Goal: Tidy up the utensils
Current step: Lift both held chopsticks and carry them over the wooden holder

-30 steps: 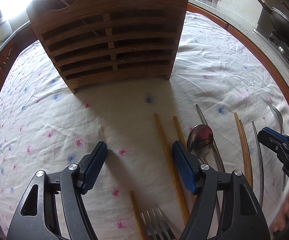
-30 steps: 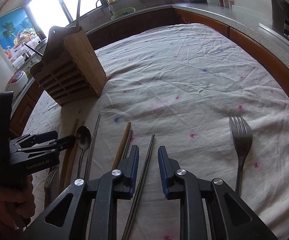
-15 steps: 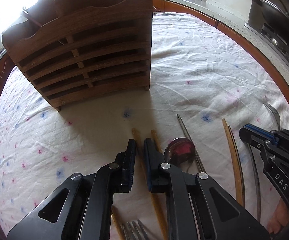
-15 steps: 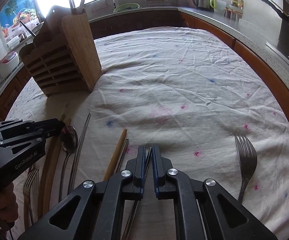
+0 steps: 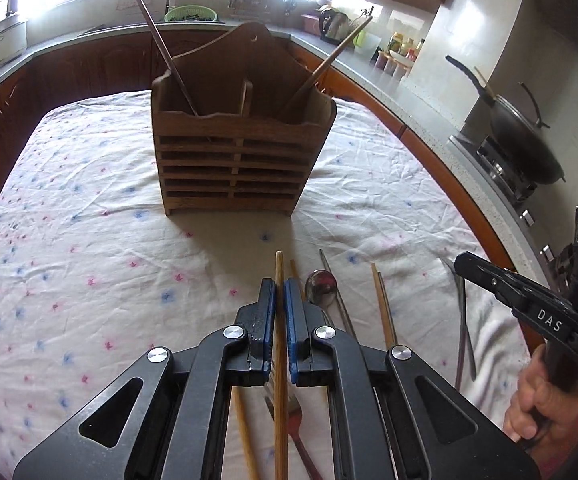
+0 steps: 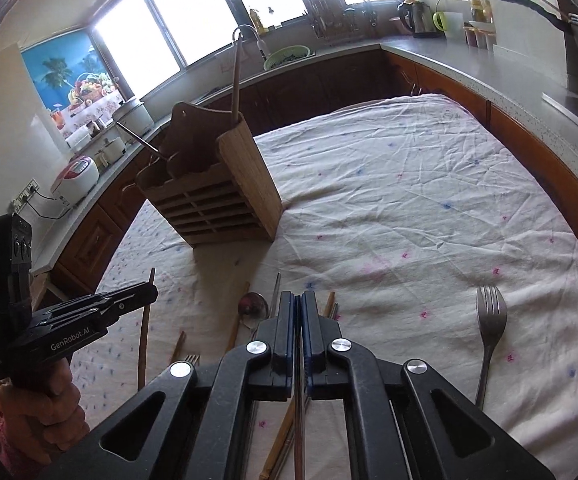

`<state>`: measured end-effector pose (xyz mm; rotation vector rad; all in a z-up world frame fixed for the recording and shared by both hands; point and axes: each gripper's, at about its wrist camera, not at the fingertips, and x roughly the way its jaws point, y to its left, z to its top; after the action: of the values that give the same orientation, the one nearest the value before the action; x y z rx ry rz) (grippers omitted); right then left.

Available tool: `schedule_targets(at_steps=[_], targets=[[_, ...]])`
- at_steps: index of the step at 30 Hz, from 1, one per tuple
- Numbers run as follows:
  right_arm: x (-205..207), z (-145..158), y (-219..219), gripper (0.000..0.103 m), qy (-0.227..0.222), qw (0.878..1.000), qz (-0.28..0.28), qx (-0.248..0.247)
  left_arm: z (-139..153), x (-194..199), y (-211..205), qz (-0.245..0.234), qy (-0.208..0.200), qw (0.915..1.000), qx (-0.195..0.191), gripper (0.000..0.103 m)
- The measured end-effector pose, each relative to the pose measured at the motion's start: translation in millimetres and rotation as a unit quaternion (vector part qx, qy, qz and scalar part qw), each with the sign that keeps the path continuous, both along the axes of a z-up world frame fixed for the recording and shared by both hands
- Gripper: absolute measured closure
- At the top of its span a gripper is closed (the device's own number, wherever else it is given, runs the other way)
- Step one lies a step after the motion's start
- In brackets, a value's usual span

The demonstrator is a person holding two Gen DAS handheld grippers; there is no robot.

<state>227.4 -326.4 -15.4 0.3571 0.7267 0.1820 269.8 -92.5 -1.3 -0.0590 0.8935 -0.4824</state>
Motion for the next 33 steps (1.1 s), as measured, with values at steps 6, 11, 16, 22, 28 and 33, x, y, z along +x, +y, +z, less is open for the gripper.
schedule_targets(at_steps=[6, 11, 16, 22, 28, 33], targets=[[-14.4, 32.0, 4.3, 0.099, -0.042, 0.999, 0.01, 0.008, 27.3, -21.2, 27.5, 0.019, -0.022, 0.9989, -0.037, 0.099], [-23.5, 53.9, 11.4, 0.099, -0.07, 0.997, 0.015, 0.005, 51.2, -39.8, 50.9, 0.029, -0.047, 0.9969, -0.057, 0.099], [-31.9, 72.1, 15.8, 0.099, -0.095, 0.995, 0.016, -0.001, 67.6, -52.9, 65.8, 0.041, -0.071, 0.9941, -0.07, 0.099], [-41.0, 89.2, 18.9, 0.099, -0.12, 0.993, 0.013, -0.012, 81.6, -61.8, 78.6, 0.056, -0.094, 0.9902, -0.087, 0.099], [-44.5, 103.0, 19.5, 0.099, -0.141, 0.99, 0.01, -0.018, 94.3, -65.7, 88.6, 0.075, -0.124, 0.985, -0.094, 0.099], [-43.7, 107.8, 21.5, 0.099, -0.15, 0.988, 0.01, -0.019, 99.1, -62.9, 94.2, 0.082, -0.134, 0.983, -0.095, 0.099]])
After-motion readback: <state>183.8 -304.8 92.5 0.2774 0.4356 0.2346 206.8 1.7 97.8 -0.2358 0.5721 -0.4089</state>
